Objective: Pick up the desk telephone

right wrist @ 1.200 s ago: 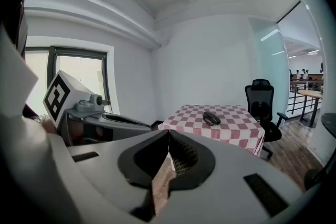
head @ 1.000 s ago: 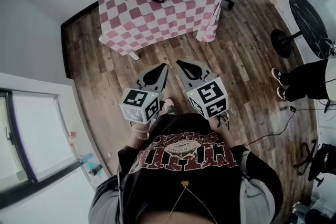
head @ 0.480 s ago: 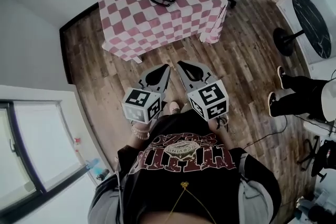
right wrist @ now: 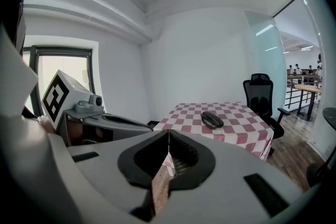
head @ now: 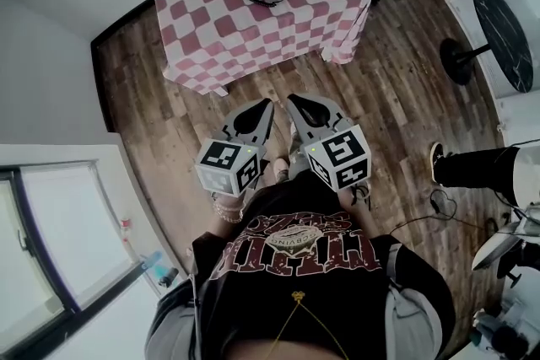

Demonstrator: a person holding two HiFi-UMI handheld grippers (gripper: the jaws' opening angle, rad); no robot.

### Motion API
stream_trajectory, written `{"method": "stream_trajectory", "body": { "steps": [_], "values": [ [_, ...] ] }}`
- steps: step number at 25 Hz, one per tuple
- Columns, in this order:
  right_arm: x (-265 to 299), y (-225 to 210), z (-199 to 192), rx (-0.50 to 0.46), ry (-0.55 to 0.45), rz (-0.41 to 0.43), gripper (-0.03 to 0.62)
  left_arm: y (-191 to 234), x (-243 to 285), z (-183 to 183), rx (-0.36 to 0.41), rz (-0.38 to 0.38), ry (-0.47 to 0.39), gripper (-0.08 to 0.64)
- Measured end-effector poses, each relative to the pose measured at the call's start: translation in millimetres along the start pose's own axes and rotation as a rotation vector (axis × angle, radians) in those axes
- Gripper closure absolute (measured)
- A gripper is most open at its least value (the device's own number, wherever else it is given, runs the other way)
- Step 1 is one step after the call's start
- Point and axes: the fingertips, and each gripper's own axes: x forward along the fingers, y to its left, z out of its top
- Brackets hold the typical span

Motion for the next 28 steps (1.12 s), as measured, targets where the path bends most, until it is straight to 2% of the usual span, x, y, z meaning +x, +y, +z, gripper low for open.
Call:
{"method": "stream_trajectory", "body": {
  "steps": [14,21,28],
  "values": [
    [52.1,-62.1,31.0,-0.033,0.031,0.048,0.572,37.0,62.1,41.9,-0.011,0.031,-0.008,0.552],
    [75.6,-95.8,56.1,-0.071,0.020,0.118,0.574,49.3,98.3,69.5,-0.018,0.080,-0.031,0.552],
    [95.7,-123.2,64.4,-0.098,0.029,0.181,0.572,62.8,123.8,82.6,-0.042,0.134,-0.063,0.552]
  ]
}}
